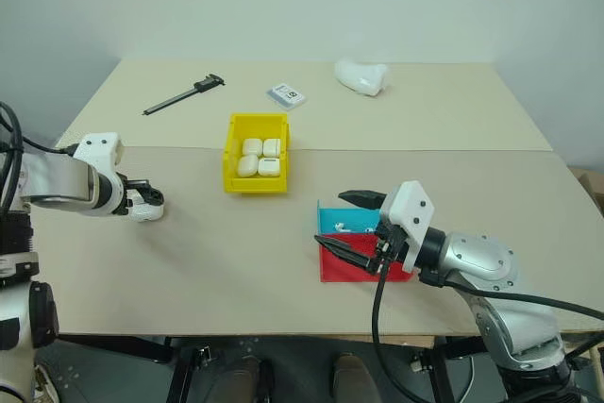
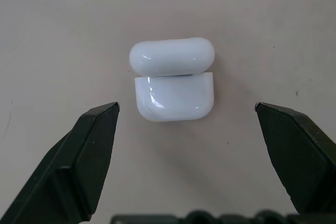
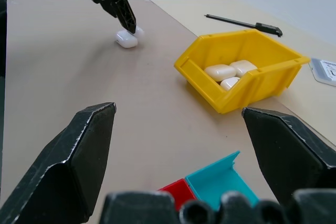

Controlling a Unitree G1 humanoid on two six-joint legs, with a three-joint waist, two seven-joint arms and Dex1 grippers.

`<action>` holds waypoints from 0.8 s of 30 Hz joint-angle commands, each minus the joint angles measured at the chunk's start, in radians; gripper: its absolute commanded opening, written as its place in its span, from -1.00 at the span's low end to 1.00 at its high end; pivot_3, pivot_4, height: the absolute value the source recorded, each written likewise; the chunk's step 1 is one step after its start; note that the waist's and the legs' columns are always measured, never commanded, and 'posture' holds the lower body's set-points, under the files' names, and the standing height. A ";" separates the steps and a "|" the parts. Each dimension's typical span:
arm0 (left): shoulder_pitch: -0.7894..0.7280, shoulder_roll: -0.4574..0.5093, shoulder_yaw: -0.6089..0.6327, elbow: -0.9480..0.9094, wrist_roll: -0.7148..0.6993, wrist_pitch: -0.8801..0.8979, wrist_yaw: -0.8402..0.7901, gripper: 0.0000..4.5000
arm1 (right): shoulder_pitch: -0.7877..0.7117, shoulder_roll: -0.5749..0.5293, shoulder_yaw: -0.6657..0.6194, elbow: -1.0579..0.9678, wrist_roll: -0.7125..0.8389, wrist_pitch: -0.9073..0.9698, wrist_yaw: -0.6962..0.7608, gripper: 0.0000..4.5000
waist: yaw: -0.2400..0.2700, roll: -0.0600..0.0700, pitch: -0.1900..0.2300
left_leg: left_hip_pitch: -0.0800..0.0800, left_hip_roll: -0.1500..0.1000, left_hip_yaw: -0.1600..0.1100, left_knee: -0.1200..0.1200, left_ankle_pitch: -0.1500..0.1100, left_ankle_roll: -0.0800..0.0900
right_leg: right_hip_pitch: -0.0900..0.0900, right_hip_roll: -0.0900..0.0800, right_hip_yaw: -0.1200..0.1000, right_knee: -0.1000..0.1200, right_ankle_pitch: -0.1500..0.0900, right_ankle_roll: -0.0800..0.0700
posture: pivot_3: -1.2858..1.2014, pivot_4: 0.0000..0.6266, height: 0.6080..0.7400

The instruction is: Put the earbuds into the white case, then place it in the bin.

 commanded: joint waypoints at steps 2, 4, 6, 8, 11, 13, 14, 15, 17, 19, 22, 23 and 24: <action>-0.018 -0.033 0.030 0.025 -0.002 0.003 0.046 1.00 | 0.001 -0.009 -0.023 -0.042 0.003 -0.005 -0.010 0.98 | 0.001 0.000 0.000 | 0.000 0.000 0.000 0.000 0.000 0.000 | 0.000 0.000 0.000 0.000 0.000 0.000 | 0.03 -0.52 1.00; -0.022 -0.055 0.035 0.031 0.015 0.003 0.058 1.00 | -0.002 -0.010 -0.023 -0.040 0.002 -0.006 -0.011 0.98 | 0.002 0.000 0.000 | 0.000 0.000 0.000 0.000 0.000 -0.001 | 0.000 0.000 0.000 0.000 0.000 0.000 | 0.03 -0.52 1.00; -0.025 -0.073 0.046 0.037 0.038 0.003 0.066 1.00 | -0.005 -0.011 -0.024 -0.037 0.003 -0.006 -0.013 0.98 | 0.002 0.000 0.000 | 0.000 0.000 0.000 0.000 0.001 -0.001 | 0.000 0.000 0.000 0.000 0.000 0.000 | 0.03 -0.52 1.00; -0.028 -0.086 0.059 0.046 0.065 0.003 0.066 1.00 | -0.005 -0.012 -0.025 -0.037 0.003 -0.005 -0.015 0.98 | 0.001 0.000 0.000 | 0.000 -0.001 0.000 0.000 0.001 -0.001 | 0.000 0.000 0.000 0.000 0.000 0.000 | 0.03 -0.52 1.00; -0.032 -0.100 0.073 0.052 0.119 0.003 0.053 1.00 | -0.003 -0.015 -0.026 -0.042 0.005 -0.002 -0.017 0.98 | -0.001 0.000 0.000 | 0.000 0.000 0.000 0.000 0.001 -0.001 | 0.000 0.000 0.000 0.000 0.000 0.000 | 0.03 -0.52 1.00; -0.033 -0.107 0.076 0.048 0.152 0.003 0.043 1.00 | 0.000 -0.021 -0.030 -0.046 0.010 0.001 -0.013 0.98 | 0.001 0.000 0.000 | 0.000 -0.001 0.000 0.000 0.001 -0.002 | 0.000 0.000 0.000 0.000 0.000 0.000 | 0.03 -0.52 1.00; -0.034 -0.108 0.077 0.047 0.166 0.003 0.037 1.00 | 0.001 -0.026 -0.033 -0.047 0.015 0.003 -0.010 0.98 | 0.001 0.000 0.000 | 0.000 -0.001 0.000 0.000 0.001 -0.002 | 0.000 0.000 0.000 0.000 0.000 0.000 | 0.03 -0.52 1.00; -0.035 -0.107 0.079 0.048 0.178 0.003 0.028 1.00 | 0.001 -0.030 -0.034 -0.048 0.019 0.004 -0.007 0.98 | 0.001 0.000 0.000 | 0.000 -0.001 0.000 0.000 0.001 -0.002 | 0.000 0.000 0.000 0.000 0.000 0.000 | 0.03 -0.52 1.00; -0.040 -0.106 0.080 0.055 0.209 0.003 0.005 1.00 | 0.000 -0.037 -0.036 -0.048 0.025 0.005 -0.002 0.98 | 0.001 0.000 0.000 | 0.000 -0.001 0.000 0.000 0.001 -0.002 | 0.000 0.000 -0.001 0.000 0.000 0.000 | 0.03 -0.52 1.00; -0.044 -0.116 0.088 0.065 0.255 0.003 -0.023 1.00 | -0.002 -0.040 -0.037 -0.048 0.027 0.006 0.001 0.98 | 0.001 0.000 0.000 | 0.000 -0.001 0.000 0.000 0.001 -0.002 | 0.000 0.000 -0.001 0.000 0.000 0.000 | 0.03 -0.52 1.00; -0.052 -0.145 0.102 0.083 0.334 0.003 -0.083 1.00 | -0.005 -0.042 -0.036 -0.050 0.028 0.008 0.003 0.98 | 0.001 0.000 0.000 | 0.000 -0.001 0.001 0.000 0.001 -0.002 | 0.000 0.000 -0.001 0.000 0.000 0.000 | 0.03 -0.52 1.00; -0.055 -0.156 0.102 0.088 0.357 0.003 -0.098 1.00 | -0.006 -0.041 -0.036 -0.051 0.028 0.008 0.003 0.98 | 0.001 0.000 0.000 | 0.000 -0.001 0.002 0.000 0.001 -0.002 | 0.000 0.000 -0.001 0.000 0.000 0.000 | 0.03 -0.52 1.00; -0.060 -0.166 0.103 0.093 0.379 0.003 -0.115 1.00 | -0.007 -0.041 -0.036 -0.053 0.029 0.009 0.003 0.98 | 0.002 0.000 0.000 | 0.000 -0.001 0.002 0.000 0.001 -0.002 | 0.000 0.000 -0.001 0.000 0.000 0.000 | 0.03 -0.52 1.00</action>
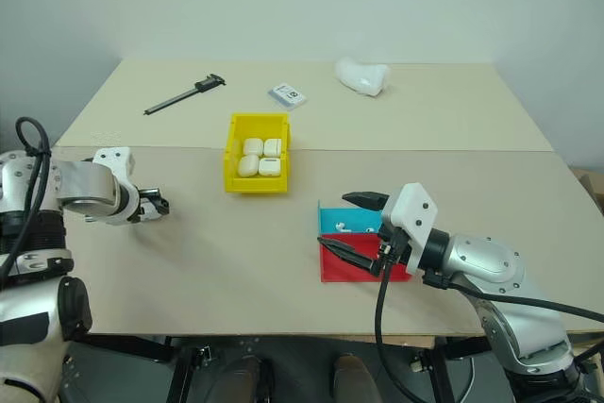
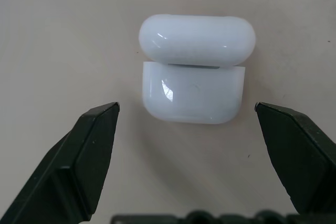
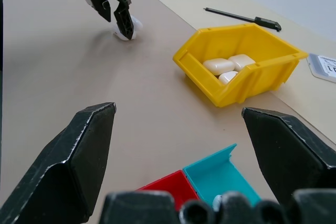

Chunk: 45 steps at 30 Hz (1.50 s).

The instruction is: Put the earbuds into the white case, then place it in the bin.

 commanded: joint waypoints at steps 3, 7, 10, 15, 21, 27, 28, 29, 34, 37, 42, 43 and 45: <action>-0.046 -0.035 0.013 0.026 0.122 0.003 -0.094 1.00 | -0.010 -0.007 -0.031 -0.049 0.027 0.005 0.000 0.98 | 0.000 0.000 0.000 | 0.000 0.000 0.000 0.000 0.000 0.000 | 0.000 0.000 0.000 0.000 0.000 0.000 | 0.03 -0.52 1.00; -0.072 -0.039 0.008 0.043 0.213 0.003 -0.164 1.00 | 0.000 -0.009 -0.042 -0.062 0.031 0.010 -0.003 0.98 | 0.000 0.000 0.000 | 0.000 0.000 0.000 0.000 0.000 0.000 | 0.000 0.000 0.000 0.000 0.000 0.000 | 0.03 -0.52 1.00; -0.091 -0.041 0.007 0.054 0.278 0.003 -0.212 1.00 | 0.005 -0.009 -0.045 -0.067 0.031 0.013 -0.006 0.98 | 0.000 0.000 0.000 | 0.000 0.000 0.000 0.000 0.000 0.000 | 0.000 0.000 0.000 0.000 0.000 0.000 | 0.03 -0.52 1.00; -0.115 -0.051 0.000 0.064 0.385 0.003 -0.299 1.00 | 0.008 -0.011 -0.045 -0.070 0.033 0.011 -0.011 0.98 | -0.002 0.000 0.000 | -0.001 0.000 0.000 0.000 0.000 0.000 | 0.000 0.000 0.000 0.000 0.000 0.000 | 0.03 -0.52 1.00; -0.128 -0.067 -0.009 0.072 0.493 0.003 -0.389 1.00 | 0.010 -0.014 -0.043 -0.070 0.036 0.011 -0.013 0.98 | -0.002 0.000 0.000 | -0.001 0.000 0.000 0.000 0.000 0.000 | 0.000 0.000 0.000 0.000 0.000 0.000 | 0.03 -0.52 1.00; -0.104 -0.081 -0.043 0.052 0.579 0.003 -0.467 0.92 | 0.015 -0.016 -0.043 -0.075 0.033 0.008 -0.017 1.00 | -0.002 0.000 0.000 | -0.001 0.000 0.000 0.000 0.000 0.000 | 0.000 0.000 0.000 0.000 0.000 0.000 | 0.03 -0.52 1.00; -0.103 -0.082 -0.042 0.046 0.589 0.003 -0.482 0.83 | 0.018 -0.016 -0.043 -0.078 0.032 0.008 -0.018 1.00 | -0.002 0.000 0.000 | 0.000 0.000 0.000 0.000 0.000 0.000 | 0.000 0.000 0.000 0.000 0.000 0.000 | 0.03 -0.52 1.00; -0.104 -0.086 -0.036 0.041 0.602 0.003 -0.489 0.76 | 0.020 -0.016 -0.044 -0.079 0.032 0.008 -0.019 1.00 | -0.002 0.000 0.000 | 0.000 0.000 0.000 0.000 0.000 0.000 | 0.000 0.000 0.000 0.000 0.000 0.000 | 0.03 -0.52 1.00; -0.099 -0.085 -0.030 0.021 0.662 0.003 -0.529 0.23 | 0.025 -0.016 -0.044 -0.084 0.030 0.005 -0.021 1.00 | -0.004 0.000 0.000 | -0.001 0.000 -0.001 0.000 0.000 0.000 | 0.000 0.000 0.000 0.000 0.000 0.000 | 0.03 -0.52 1.00; -0.082 -0.075 -0.026 -0.030 0.682 0.003 -0.555 0.23 | 0.026 -0.016 -0.043 -0.083 0.029 0.003 -0.021 1.00 | -0.005 0.000 0.000 | -0.001 0.000 -0.001 0.000 0.000 0.000 | 0.000 0.000 0.000 0.000 0.000 0.000 | 0.03 -0.52 1.00; 0.044 -0.037 0.012 -0.329 0.657 -0.090 -0.674 0.23 | 0.035 -0.017 -0.047 -0.079 0.026 -0.002 -0.018 1.00 | -0.007 0.000 0.000 | -0.001 0.001 -0.002 0.000 0.000 0.000 | -0.001 0.000 0.000 0.000 0.000 0.000 | 0.03 -0.52 1.00; 0.105 -0.024 0.008 -0.421 0.653 -0.195 -0.722 0.23 | 0.037 -0.018 -0.049 -0.078 0.027 -0.003 -0.016 1.00 | -0.007 0.000 0.000 | -0.002 0.001 -0.002 0.000 0.000 0.000 | -0.002 0.000 0.001 0.000 0.000 0.000 | 0.03 -0.52 1.00; 0.192 -0.046 0.037 -0.544 0.658 -0.377 -0.773 0.23 | 0.038 -0.017 -0.050 -0.074 0.026 -0.004 -0.015 1.00 | -0.005 0.000 0.000 | -0.002 0.002 -0.002 -0.001 0.000 0.000 | -0.003 0.000 0.002 0.001 0.000 0.000 | 0.03 -0.52 1.00</action>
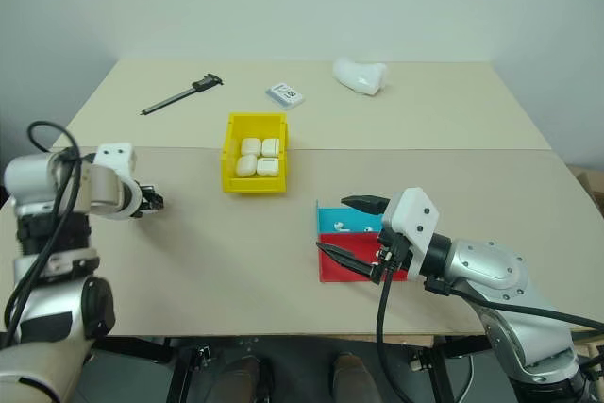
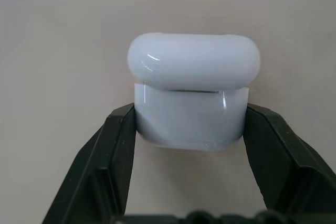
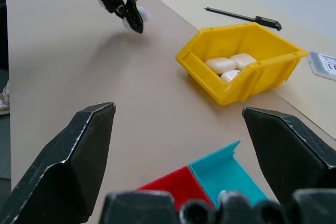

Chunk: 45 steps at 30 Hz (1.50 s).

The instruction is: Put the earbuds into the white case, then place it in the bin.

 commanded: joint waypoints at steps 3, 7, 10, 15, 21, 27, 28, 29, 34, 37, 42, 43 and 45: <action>0.137 -0.032 0.054 -0.258 -0.020 -0.427 -0.180 0.23 | -0.009 -0.002 -0.021 -0.024 0.001 -0.015 -0.002 1.00 | 0.014 0.000 0.000 | 0.002 -0.001 0.001 0.000 0.000 0.000 | 0.003 -0.001 -0.001 0.000 0.000 0.000 | 0.03 -0.52 1.00; 0.201 -0.143 0.081 -0.300 -0.161 -0.711 -0.464 0.23 | -0.020 0.001 -0.015 -0.019 -0.003 -0.019 -0.002 1.00 | 0.026 0.000 -0.002 | 0.002 -0.001 0.003 0.001 0.000 0.000 | 0.005 -0.001 -0.002 -0.001 0.000 -0.001 | 0.03 -0.52 1.00; 0.202 -0.169 0.005 -0.293 -0.192 -0.819 -0.625 0.23 | -0.023 -0.006 -0.017 -0.017 -0.011 -0.024 0.006 1.00 | 0.027 0.000 -0.002 | 0.000 -0.001 0.003 0.001 0.000 0.001 | 0.004 -0.001 -0.003 -0.002 0.000 -0.001 | 0.03 -0.52 1.00; 0.186 -0.219 -0.104 -0.304 -0.283 -0.955 -0.886 0.23 | -0.013 -0.046 -0.035 -0.016 -0.040 -0.038 0.034 1.00 | 0.025 0.000 -0.002 | 0.000 -0.001 0.003 0.002 -0.001 0.002 | 0.005 0.000 -0.003 -0.004 0.000 0.000 | 0.03 -0.52 1.00; 0.171 -0.240 -0.201 -0.310 -0.370 -1.013 -1.129 0.23 | 0.000 -0.172 -0.049 0.020 -0.104 -0.084 0.150 1.00 | 0.018 0.000 -0.002 | 0.000 -0.001 0.002 0.002 -0.001 0.003 | 0.005 0.001 -0.003 -0.004 0.000 0.000 | 0.03 -0.52 1.00; 0.137 -0.257 -0.201 -0.302 -0.422 -1.021 -1.162 0.23 | 0.005 -0.261 -0.035 0.070 -0.190 -0.170 0.231 1.00 | 0.010 0.000 -0.002 | 0.001 0.000 -0.001 0.003 -0.002 0.003 | 0.007 0.002 -0.004 -0.005 0.000 0.000 | 0.03 -0.52 1.00; 0.136 -0.258 -0.203 -0.303 -0.420 -1.027 -1.160 0.23 | -0.011 -0.270 -0.027 0.085 -0.202 -0.182 0.244 1.00 | 0.009 0.000 -0.002 | 0.000 0.000 -0.001 0.003 -0.001 0.003 | 0.007 0.002 -0.004 -0.005 0.000 0.000 | 0.03 -0.52 1.00; 0.136 -0.259 -0.205 -0.305 -0.417 -1.031 -1.158 0.23 | -0.021 -0.276 -0.023 0.096 -0.210 -0.191 0.256 1.00 | 0.007 0.000 -0.002 | 0.000 0.000 -0.002 0.003 -0.002 0.003 | 0.007 0.002 -0.004 -0.005 0.000 0.000 | 0.03 -0.52 1.00; 0.177 -0.236 -0.212 -0.320 -0.394 -1.051 -1.164 0.23 | -0.112 -0.333 0.043 0.153 -0.261 -0.223 0.350 0.44 | 0.003 0.000 -0.002 | 0.002 0.000 -0.003 0.003 -0.002 0.004 | 0.007 0.002 -0.003 -0.006 0.000 0.001 | 0.03 -0.52 1.00; 0.199 -0.223 -0.215 -0.335 -0.387 -1.056 -1.159 0.23 | -0.164 -0.353 0.086 0.171 -0.301 -0.180 0.360 -0.02 | 0.003 0.000 -0.002 | 0.002 0.001 -0.003 0.003 -0.002 0.004 | 0.007 0.002 -0.003 -0.006 0.000 0.000 | 0.03 -0.52 1.00; 0.238 -0.217 -0.208 -0.378 -0.393 -1.057 -1.120 0.23 | -0.229 -0.387 0.198 0.175 -0.389 -0.110 0.393 -0.02 | 0.005 0.000 -0.002 | 0.001 0.001 -0.002 0.003 -0.002 0.004 | 0.006 0.002 -0.002 -0.006 0.000 0.000 | 0.03 -0.52 1.00; 0.248 -0.216 -0.205 -0.391 -0.397 -1.055 -1.110 0.23 | -0.239 -0.389 0.226 0.176 -0.409 -0.098 0.400 -0.02 | 0.005 0.000 -0.002 | 0.001 0.001 -0.002 0.003 -0.002 0.004 | 0.006 0.002 -0.002 -0.006 0.000 0.000 | 0.03 -0.52 1.00; 0.262 -0.216 -0.204 -0.413 -0.400 -1.053 -1.089 0.23 | -0.256 -0.395 0.275 0.177 -0.450 -0.079 0.416 -0.02 | 0.005 0.000 -0.002 | 0.001 0.001 -0.002 0.003 -0.002 0.004 | 0.006 0.002 -0.002 -0.006 0.000 0.000 | 0.03 -0.52 1.00</action>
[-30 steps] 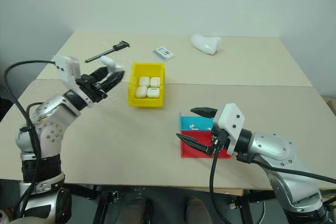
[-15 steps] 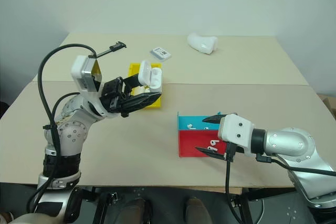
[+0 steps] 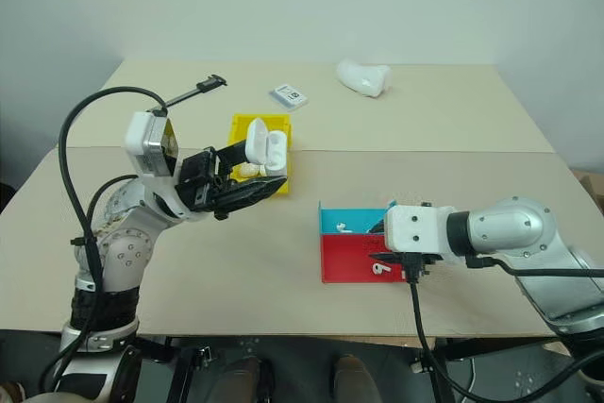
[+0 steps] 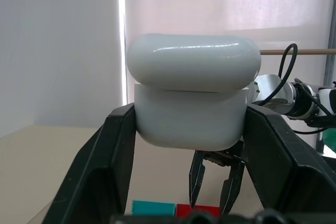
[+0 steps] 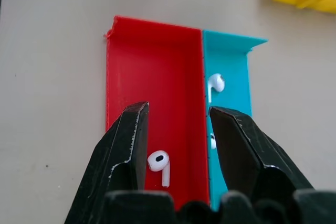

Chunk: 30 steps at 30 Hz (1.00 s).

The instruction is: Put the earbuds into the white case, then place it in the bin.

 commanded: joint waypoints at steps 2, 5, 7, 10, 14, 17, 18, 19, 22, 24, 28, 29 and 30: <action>0.021 0.009 0.014 -0.082 -0.021 -0.013 0.039 0.23 | -0.043 -0.014 0.089 0.004 -0.096 0.046 0.029 -0.02 | 0.000 0.000 0.000 | 0.000 0.000 0.000 0.000 0.000 0.000 | 0.000 0.000 0.000 0.000 0.000 0.000 | 0.03 -0.52 1.00; 0.029 0.012 0.013 -0.097 -0.023 -0.010 0.058 0.23 | -0.055 -0.009 0.128 0.017 -0.136 0.061 0.042 -0.02 | 0.000 0.000 0.000 | 0.000 0.000 0.000 0.000 0.000 0.000 | 0.000 0.000 0.000 0.000 0.000 0.000 | 0.03 -0.52 1.00; 0.033 0.012 0.012 -0.103 -0.025 -0.011 0.070 0.23 | -0.058 -0.001 0.152 0.032 -0.169 0.065 0.041 -0.02 | 0.000 0.000 0.000 | 0.000 0.000 0.000 0.000 0.000 0.000 | 0.000 0.000 0.000 0.000 0.000 0.000 | 0.03 -0.52 1.00; 0.035 0.012 0.008 -0.109 -0.028 -0.012 0.082 0.23 | -0.071 0.019 0.170 0.050 -0.192 0.083 0.040 -0.02 | 0.000 0.000 0.000 | 0.000 0.000 0.000 0.000 0.000 0.000 | 0.000 0.000 0.000 0.000 0.000 0.000 | 0.03 -0.52 1.00; 0.036 0.013 0.006 -0.116 -0.032 -0.012 0.093 0.23 | -0.092 0.041 0.187 0.081 -0.206 0.088 0.054 -0.02 | -0.002 0.000 0.000 | 0.000 0.000 0.001 0.000 0.000 0.000 | -0.001 0.000 0.000 0.000 0.000 0.000 | 0.03 -0.52 1.00; 0.037 0.014 0.005 -0.119 -0.033 -0.013 0.098 0.23 | -0.094 0.052 0.199 0.105 -0.228 0.078 0.054 -0.02 | 0.000 0.000 0.000 | 0.000 0.000 0.001 0.000 0.000 0.000 | 0.000 0.000 0.000 0.000 0.000 0.000 | 0.03 -0.52 1.00; 0.038 0.015 0.005 -0.120 -0.033 -0.013 0.100 0.23 | -0.094 0.055 0.199 0.109 -0.230 0.077 0.056 -0.02 | 0.000 0.000 0.000 | 0.000 0.000 0.001 0.000 0.000 0.000 | 0.000 0.000 0.000 0.000 0.000 0.000 | 0.03 -0.52 1.00; 0.039 0.016 0.006 -0.123 -0.034 -0.013 0.103 0.23 | -0.095 0.058 0.199 0.113 -0.233 0.075 0.059 -0.02 | 0.000 0.000 0.000 | 0.000 0.000 0.001 0.000 0.000 0.000 | 0.000 0.000 0.000 0.000 0.000 0.000 | 0.03 -0.52 1.00; 0.042 0.017 0.006 -0.130 -0.038 -0.011 0.108 0.23 | -0.097 0.062 0.203 0.126 -0.241 0.069 0.063 -0.02 | 0.000 0.000 0.000 | 0.000 0.000 0.001 0.000 0.000 0.000 | -0.001 0.000 0.000 0.000 0.000 0.000 | 0.03 -0.52 1.00; 0.044 0.018 0.006 -0.133 -0.039 -0.011 0.111 0.23 | -0.095 0.064 0.203 0.129 -0.242 0.062 0.069 -0.02 | 0.000 0.000 0.000 | 0.000 0.000 0.001 0.000 0.000 0.000 | 0.000 0.000 0.000 0.000 0.000 0.000 | 0.03 -0.52 1.00; 0.043 0.020 0.005 -0.137 -0.045 -0.009 0.111 0.23 | -0.092 0.073 0.204 0.132 -0.247 0.059 0.072 -0.02 | 0.000 0.000 0.000 | 0.000 0.000 0.001 0.000 0.000 0.000 | 0.000 0.000 0.000 0.000 0.000 0.000 | 0.03 -0.52 1.00; 0.042 0.022 0.004 -0.138 -0.049 -0.006 0.108 0.23 | -0.092 0.075 0.203 0.132 -0.248 0.059 0.072 -0.02 | 0.000 0.000 0.000 | 0.000 0.000 0.001 0.000 0.000 0.000 | 0.000 0.000 0.000 0.000 0.000 0.000 | 0.03 -0.52 1.00; 0.042 0.025 0.002 -0.139 -0.054 -0.001 0.103 0.23 | -0.091 0.077 0.201 0.133 -0.247 0.058 0.071 -0.10 | -0.001 0.000 0.000 | 0.001 0.000 0.001 0.000 0.000 0.000 | 0.000 0.000 0.000 0.000 0.000 0.000 | 0.03 -0.52 1.00</action>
